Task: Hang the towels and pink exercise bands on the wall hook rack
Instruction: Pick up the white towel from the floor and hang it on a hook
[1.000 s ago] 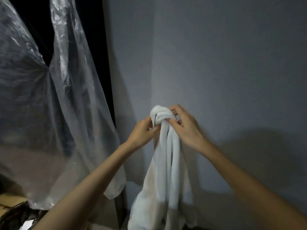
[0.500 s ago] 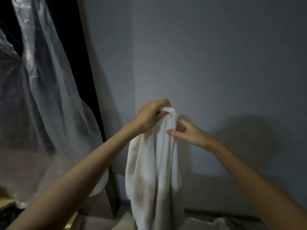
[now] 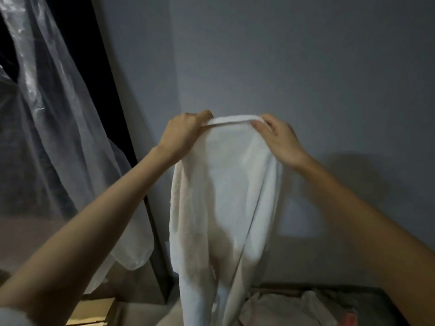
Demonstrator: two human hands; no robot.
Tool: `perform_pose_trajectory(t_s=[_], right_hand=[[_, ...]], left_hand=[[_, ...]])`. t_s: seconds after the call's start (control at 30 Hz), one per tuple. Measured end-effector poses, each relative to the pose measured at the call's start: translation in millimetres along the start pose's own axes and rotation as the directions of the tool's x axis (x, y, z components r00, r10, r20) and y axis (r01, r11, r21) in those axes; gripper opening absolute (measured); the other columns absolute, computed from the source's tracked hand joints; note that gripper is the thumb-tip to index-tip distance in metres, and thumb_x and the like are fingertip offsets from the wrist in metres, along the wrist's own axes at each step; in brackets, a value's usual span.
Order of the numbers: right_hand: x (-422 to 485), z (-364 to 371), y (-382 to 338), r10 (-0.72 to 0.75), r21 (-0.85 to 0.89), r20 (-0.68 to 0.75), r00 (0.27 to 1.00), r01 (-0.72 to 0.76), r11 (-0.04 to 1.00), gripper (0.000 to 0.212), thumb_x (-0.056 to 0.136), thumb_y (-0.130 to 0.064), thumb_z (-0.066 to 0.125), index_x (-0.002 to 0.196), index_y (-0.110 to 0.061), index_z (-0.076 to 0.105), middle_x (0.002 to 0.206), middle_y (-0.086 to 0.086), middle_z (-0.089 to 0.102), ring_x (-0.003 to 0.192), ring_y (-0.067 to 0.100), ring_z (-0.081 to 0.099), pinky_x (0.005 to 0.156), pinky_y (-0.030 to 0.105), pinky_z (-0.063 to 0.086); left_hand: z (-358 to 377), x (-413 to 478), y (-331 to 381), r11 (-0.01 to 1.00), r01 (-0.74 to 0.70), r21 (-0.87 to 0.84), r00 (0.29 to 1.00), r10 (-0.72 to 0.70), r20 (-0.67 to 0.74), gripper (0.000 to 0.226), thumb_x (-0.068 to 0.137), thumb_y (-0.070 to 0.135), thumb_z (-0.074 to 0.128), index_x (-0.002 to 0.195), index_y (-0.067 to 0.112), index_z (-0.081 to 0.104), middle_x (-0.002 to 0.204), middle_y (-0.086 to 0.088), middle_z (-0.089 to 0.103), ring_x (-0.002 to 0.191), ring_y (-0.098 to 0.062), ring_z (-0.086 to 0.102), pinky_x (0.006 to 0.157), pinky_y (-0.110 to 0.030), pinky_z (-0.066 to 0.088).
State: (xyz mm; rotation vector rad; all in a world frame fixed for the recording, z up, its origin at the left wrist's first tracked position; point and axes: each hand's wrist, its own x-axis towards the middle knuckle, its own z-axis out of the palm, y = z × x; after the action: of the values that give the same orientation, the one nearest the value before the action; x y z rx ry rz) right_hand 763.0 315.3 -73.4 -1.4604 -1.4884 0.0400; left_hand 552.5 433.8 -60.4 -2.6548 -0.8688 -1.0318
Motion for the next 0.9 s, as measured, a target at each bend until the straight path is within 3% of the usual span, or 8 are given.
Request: perform_pose_trajectory(t_s=[0.13, 0.27, 0.37, 0.47, 0.6, 0.77, 0.83, 0.9], right_hand=[[23, -29, -28, -0.113, -0.151, -0.151, 0.982, 0.090, 0.984, 0.033, 0.091, -0.043, 0.053, 0.076, -0.013, 0.052, 0.068, -0.002, 0.044, 0.062, 0.004, 0.037, 0.059, 0.028, 0.030], [18, -48, -20, -0.180, -0.591, -0.054, 0.982, 0.114, 0.799, 0.036, 0.090, -0.054, 0.046, 0.084, -0.020, 0.053, 0.080, 0.004, 0.062, 0.075, 0.025, 0.057, 0.061, 0.029, 0.029], [1, -46, 3, -0.093, -0.665, 0.054, 0.994, 0.105, 0.740, 0.033, 0.092, -0.053, 0.043, 0.082, -0.022, 0.049, 0.090, 0.009, 0.065, 0.085, 0.031, 0.062, 0.063, 0.030, 0.032], [-14, -48, 24, 0.017, -0.718, 0.059, 0.998, 0.031, 0.696, 0.039, 0.094, -0.051, 0.038, 0.095, -0.015, 0.054, 0.098, 0.017, 0.065, 0.088, 0.037, 0.061, 0.066, 0.034, 0.037], [-24, -58, 35, 0.069, -0.745, -0.034, 0.997, -0.072, 0.663, 0.041, 0.094, -0.051, 0.037, 0.099, -0.014, 0.054, 0.099, 0.021, 0.065, 0.091, 0.041, 0.061, 0.070, 0.038, 0.043], [-29, -60, 42, 0.169, -0.669, -0.081, 0.982, -0.179, 0.721, 0.041, 0.094, -0.052, 0.037, 0.100, -0.016, 0.056, 0.105, 0.020, 0.065, 0.098, 0.040, 0.060, 0.075, 0.039, 0.044], [-31, -59, 47, 0.229, -0.593, -0.078, 0.970, -0.230, 0.772, 0.039, 0.093, -0.053, 0.040, 0.085, -0.019, 0.056, 0.097, 0.015, 0.065, 0.093, 0.034, 0.060, 0.074, 0.036, 0.041], [-33, -58, 53, 0.285, -0.439, -0.042, 0.958, -0.274, 0.856, 0.041, 0.092, -0.052, 0.046, 0.066, -0.020, 0.046, 0.074, 0.004, 0.056, 0.076, 0.023, 0.052, 0.068, 0.032, 0.035]], left_hand=[[4, -2, -14, 0.959, 0.182, -0.216, 0.977, -0.201, -0.068, 0.022, 0.095, 0.026, 0.049, 0.097, 0.010, 0.063, 0.084, -0.017, 0.067, 0.083, -0.037, 0.062, 0.065, -0.034, 0.037], [1, -6, -27, 0.904, 0.333, -0.270, 0.920, -0.373, -0.116, 0.023, 0.095, 0.015, 0.043, 0.105, 0.005, 0.062, 0.105, -0.022, 0.066, 0.102, -0.039, 0.059, 0.076, -0.038, 0.040], [-2, 3, -21, 0.876, 0.373, -0.306, 0.895, -0.427, -0.130, 0.024, 0.094, 0.020, 0.040, 0.106, 0.016, 0.061, 0.111, -0.015, 0.065, 0.105, -0.034, 0.058, 0.078, -0.038, 0.042], [1, 9, -10, 0.892, 0.344, -0.295, 0.915, -0.389, -0.108, 0.023, 0.094, 0.022, 0.039, 0.105, 0.019, 0.059, 0.110, -0.012, 0.065, 0.103, -0.033, 0.057, 0.078, -0.038, 0.042], [9, 12, 1, 0.921, 0.305, -0.243, 0.938, -0.335, -0.089, 0.022, 0.094, 0.021, 0.037, 0.105, 0.019, 0.055, 0.107, -0.013, 0.064, 0.100, -0.036, 0.057, 0.077, -0.041, 0.043], [15, 23, 4, 0.829, 0.362, -0.426, 0.884, -0.451, -0.125, 0.021, 0.095, 0.023, 0.036, 0.097, 0.016, 0.055, 0.098, -0.015, 0.064, 0.092, -0.034, 0.059, 0.075, -0.038, 0.043], [16, 24, 2, 0.789, 0.380, -0.483, 0.861, -0.492, -0.126, 0.023, 0.096, 0.024, 0.036, 0.097, 0.013, 0.057, 0.098, -0.015, 0.064, 0.093, -0.032, 0.059, 0.075, -0.036, 0.043], [18, 24, 1, 0.716, 0.426, -0.553, 0.813, -0.571, -0.114, 0.024, 0.097, 0.021, 0.038, 0.099, 0.009, 0.059, 0.102, -0.016, 0.065, 0.099, -0.031, 0.059, 0.077, -0.034, 0.042]])
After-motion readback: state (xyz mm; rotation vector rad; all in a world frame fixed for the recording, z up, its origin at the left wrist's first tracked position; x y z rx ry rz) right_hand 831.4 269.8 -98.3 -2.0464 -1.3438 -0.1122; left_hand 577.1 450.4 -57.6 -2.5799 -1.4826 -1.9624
